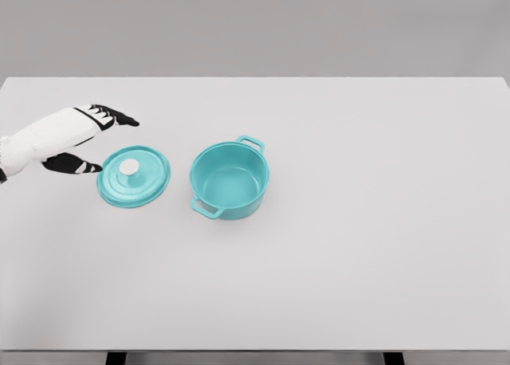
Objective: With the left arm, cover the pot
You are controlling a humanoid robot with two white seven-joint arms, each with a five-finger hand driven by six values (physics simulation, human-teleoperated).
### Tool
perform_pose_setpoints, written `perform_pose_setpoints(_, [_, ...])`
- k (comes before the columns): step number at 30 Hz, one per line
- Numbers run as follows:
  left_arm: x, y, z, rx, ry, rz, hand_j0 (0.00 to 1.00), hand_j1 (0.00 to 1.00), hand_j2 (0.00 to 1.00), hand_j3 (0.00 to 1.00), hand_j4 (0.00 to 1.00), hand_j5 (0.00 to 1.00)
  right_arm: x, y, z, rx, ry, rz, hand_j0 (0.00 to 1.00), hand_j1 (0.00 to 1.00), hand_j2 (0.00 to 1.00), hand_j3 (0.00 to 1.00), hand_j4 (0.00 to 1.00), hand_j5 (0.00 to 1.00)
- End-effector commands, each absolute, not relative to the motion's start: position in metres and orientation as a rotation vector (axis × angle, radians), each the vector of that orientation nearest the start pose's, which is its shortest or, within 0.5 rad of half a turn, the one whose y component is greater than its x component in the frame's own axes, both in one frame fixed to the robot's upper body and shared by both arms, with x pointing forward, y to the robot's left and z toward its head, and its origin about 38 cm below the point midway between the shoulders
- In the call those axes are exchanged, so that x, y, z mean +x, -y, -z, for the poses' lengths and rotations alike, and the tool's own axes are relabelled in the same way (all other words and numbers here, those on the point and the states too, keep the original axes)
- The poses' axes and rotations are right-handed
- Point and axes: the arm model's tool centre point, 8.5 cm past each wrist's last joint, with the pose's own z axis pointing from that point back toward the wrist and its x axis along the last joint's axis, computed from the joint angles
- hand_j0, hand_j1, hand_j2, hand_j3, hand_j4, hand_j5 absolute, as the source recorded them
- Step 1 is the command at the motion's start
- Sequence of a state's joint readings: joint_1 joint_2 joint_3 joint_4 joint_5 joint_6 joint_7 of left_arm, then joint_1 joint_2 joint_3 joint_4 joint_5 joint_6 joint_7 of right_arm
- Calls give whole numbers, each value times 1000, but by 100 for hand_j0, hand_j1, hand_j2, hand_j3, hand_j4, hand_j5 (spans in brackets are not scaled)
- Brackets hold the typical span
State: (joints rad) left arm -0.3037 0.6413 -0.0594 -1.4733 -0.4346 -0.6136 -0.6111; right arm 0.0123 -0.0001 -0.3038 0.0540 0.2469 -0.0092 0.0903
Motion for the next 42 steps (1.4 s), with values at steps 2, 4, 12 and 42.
perform_pose_setpoints(2, [408,-353,-185,454,1487,1739,89,89,89,89,89,89,-25,258,261,18,-51,62,100,100,100,100,100,100])
perform_pose_setpoints(4, [409,-354,-182,449,1478,1738,89,89,89,89,89,89,-24,258,261,17,-49,62,100,100,100,100,100,100])
perform_pose_setpoints(12, [409,-354,-174,431,1456,1740,79,79,79,79,79,79,-24,258,261,17,-49,62,100,100,100,100,100,100])
perform_pose_setpoints(42, [417,-359,-150,368,1440,1650,80,80,80,80,80,80,-24,258,261,17,-49,62,100,100,100,100,100,100])
